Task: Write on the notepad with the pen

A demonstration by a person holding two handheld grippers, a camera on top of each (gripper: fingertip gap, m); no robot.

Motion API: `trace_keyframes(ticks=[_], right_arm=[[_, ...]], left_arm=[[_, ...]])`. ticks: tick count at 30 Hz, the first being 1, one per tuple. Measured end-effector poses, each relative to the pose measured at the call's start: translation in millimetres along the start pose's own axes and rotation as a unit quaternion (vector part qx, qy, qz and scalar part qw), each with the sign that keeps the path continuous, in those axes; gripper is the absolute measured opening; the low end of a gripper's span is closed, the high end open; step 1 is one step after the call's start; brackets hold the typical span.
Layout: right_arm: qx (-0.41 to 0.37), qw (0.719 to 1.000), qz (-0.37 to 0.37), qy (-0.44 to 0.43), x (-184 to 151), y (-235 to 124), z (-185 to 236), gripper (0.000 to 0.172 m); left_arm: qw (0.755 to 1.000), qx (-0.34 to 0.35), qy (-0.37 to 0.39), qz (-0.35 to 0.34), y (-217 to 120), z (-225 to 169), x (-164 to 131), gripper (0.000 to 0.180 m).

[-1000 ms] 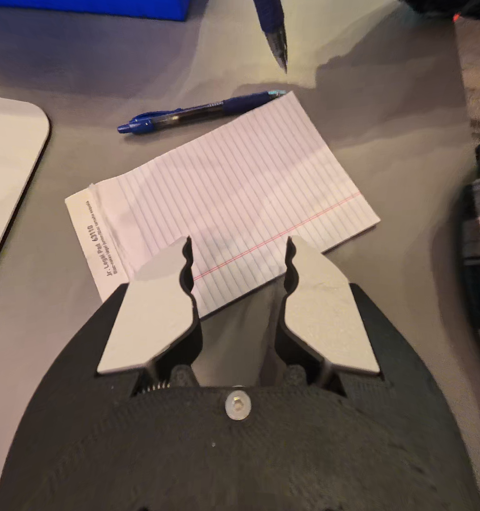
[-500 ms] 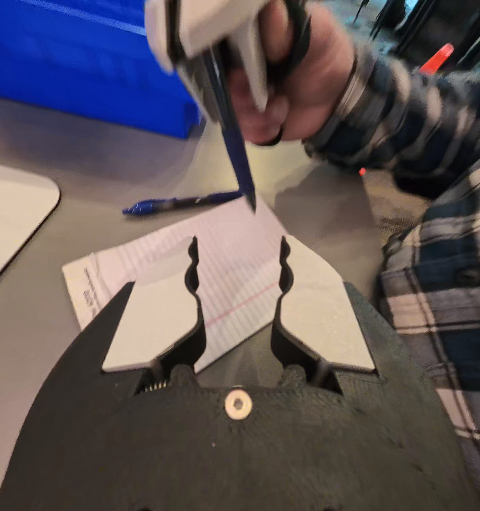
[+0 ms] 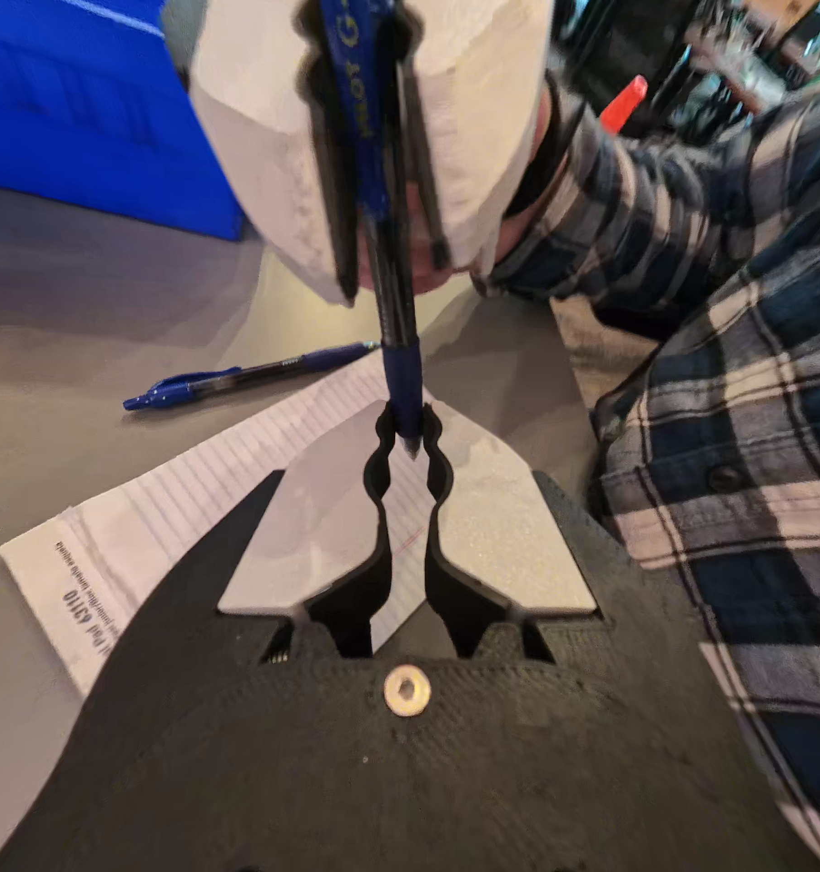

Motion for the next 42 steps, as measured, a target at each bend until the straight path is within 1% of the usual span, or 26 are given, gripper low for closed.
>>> trace_keyframes(ticks=[2,4,5,7,8,9,11,13,15,17,19,20,21,25,30,35,38,40,41,42], right_arm=[[0.002,1.0,0.012,0.006,-2,0,-2,0.01],[-0.017,0.999,0.043,-0.004,-5,2,-4,0.008],[-0.026,0.998,0.047,-0.011,-4,3,-4,0.008],[-0.033,0.999,0.034,-0.013,0,2,-5,0.007],[-0.038,0.999,0.022,-0.007,3,2,-7,0.007],[-0.043,0.999,0.011,-0.008,5,1,-9,0.007],[-0.055,0.998,-0.008,-0.025,11,-1,-11,0.006],[-0.059,0.997,-0.021,-0.034,16,1,-12,0.006],[-0.064,0.997,-0.024,-0.044,19,7,-16,0.006],[-0.07,0.996,-0.016,-0.05,19,16,-22,0.007],[-0.074,0.995,-0.003,-0.059,19,24,-28,0.007],[-0.072,0.996,-0.002,-0.06,18,28,-31,0.007],[-0.073,0.996,0.003,-0.06,17,31,-34,0.007],[-0.072,0.995,0.027,-0.07,10,43,-44,0.007],[-0.068,0.993,0.058,-0.082,-1,55,-51,0.007],[-0.07,0.992,0.062,-0.084,-6,61,-56,0.007],[-0.069,0.993,0.043,-0.081,-1,56,-56,0.007],[-0.063,0.995,0.03,-0.077,3,52,-55,0.007],[-0.064,0.995,0.025,-0.076,5,50,-55,0.006],[-0.065,0.995,0.022,-0.077,6,49,-55,0.007]], left_arm=[[1.0,0.009,0.009,0.022,-3,3,-3,0.011],[0.999,-0.015,0.007,0.038,-3,2,-6,0.011],[0.999,-0.013,0.006,0.037,-3,3,-6,0.011],[0.999,-0.032,0.008,0.022,-7,-1,-3,0.012],[0.999,-0.036,0.013,0.026,-12,0,-3,0.019],[0.999,-0.033,0.018,0.032,-20,3,-5,0.031],[0.999,-0.018,0.022,0.038,-43,14,-13,0.028],[0.996,0.063,0.027,0.052,-63,41,-23,0.02],[0.994,0.076,0.026,0.076,-71,54,-33,0.017],[0.983,0.132,0.04,0.12,-71,73,-45,0.009],[0.969,0.164,0.054,0.176,-62,86,-59,0.009],[0.966,0.164,0.058,0.191,-56,89,-63,0.009],[0.967,0.145,0.06,0.199,-48,86,-67,0.009],[0.974,0.138,0.051,0.17,-39,84,-67,0.0],[0.98,0.122,0.039,0.149,-38,83,-69,0.0],[0.985,0.105,0.028,0.132,-38,84,-69,0.0],[0.989,0.091,0.02,0.112,-45,81,-65,0.018],[0.995,0.06,0.024,0.076,-52,73,-56,0.03],[0.996,0.052,0.027,0.06,-56,70,-52,0.032],[0.998,0.034,0.03,0.044,-58,65,-48,0.04]])
Point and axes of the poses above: each gripper's, where its closed fingertips meet, y out along the fingers, x out of its top, z = x × y across the jaws, the point moved 4 cm from there along -y, back along the fingers, and after that the axes turned 9 degrees about z, right-handed, at the moved point
